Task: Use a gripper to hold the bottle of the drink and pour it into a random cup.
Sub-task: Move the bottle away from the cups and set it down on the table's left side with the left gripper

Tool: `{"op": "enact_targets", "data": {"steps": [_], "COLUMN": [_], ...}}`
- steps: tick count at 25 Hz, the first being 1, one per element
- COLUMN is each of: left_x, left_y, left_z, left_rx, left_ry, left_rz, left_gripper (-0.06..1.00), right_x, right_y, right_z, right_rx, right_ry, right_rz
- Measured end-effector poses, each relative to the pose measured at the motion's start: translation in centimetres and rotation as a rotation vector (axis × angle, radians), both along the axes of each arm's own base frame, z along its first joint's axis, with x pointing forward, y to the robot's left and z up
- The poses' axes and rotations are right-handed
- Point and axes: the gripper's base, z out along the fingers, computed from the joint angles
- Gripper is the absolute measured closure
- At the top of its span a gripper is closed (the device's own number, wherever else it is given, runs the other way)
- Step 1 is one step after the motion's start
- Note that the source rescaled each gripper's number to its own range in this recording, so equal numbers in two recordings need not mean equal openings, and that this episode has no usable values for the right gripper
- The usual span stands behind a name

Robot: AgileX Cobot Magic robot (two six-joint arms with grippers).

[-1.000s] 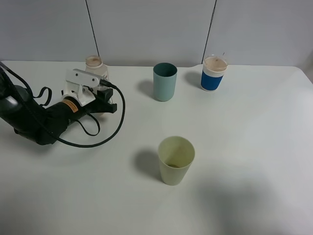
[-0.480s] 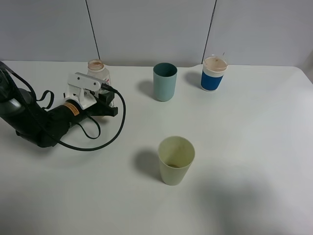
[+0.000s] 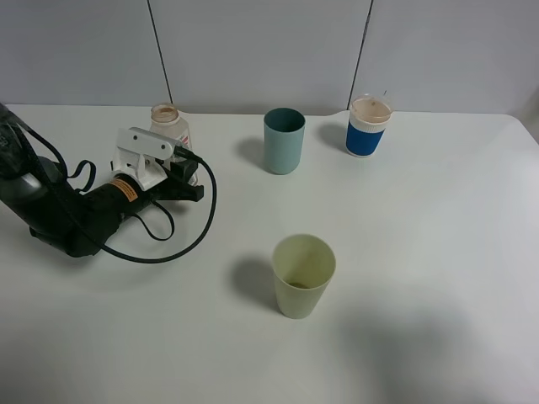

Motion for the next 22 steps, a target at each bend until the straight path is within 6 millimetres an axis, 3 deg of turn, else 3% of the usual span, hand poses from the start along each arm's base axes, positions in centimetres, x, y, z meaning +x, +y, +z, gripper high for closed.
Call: {"op": "enact_targets", "data": {"steps": [3,4,9,11,16,22], "left_x": [0.0,0.0,-0.1,-0.1,-0.1,0.1], "left_y": [0.0,0.0,0.2,0.2,0.2,0.3], "left_z": [0.0,0.0,-0.7,-0.7,-0.7,0.5], "left_rx": [0.0,-0.002,-0.083,-0.142,-0.181,-0.2], "left_ry": [0.0,0.001,0.096,0.119,0.136,0.108], "left_rz": [0.0,0.0,0.04,0.065,0.079,0.086], "left_gripper": [0.91,0.86,0.34,0.19,0.1,0.09], "right_x": [0.0,0.0,0.0,0.0,0.0,0.0], "right_y": [0.0,0.0,0.0,0.0,0.0,0.0], "right_z": [0.0,0.0,0.0,0.0,0.0,0.0], "right_rx": [0.0,0.0,0.001,0.001,0.001,0.001], "right_ry": [0.0,0.0,0.0,0.0,0.0,0.0], "right_rz": [0.0,0.0,0.0,0.0,0.0,0.0]}}
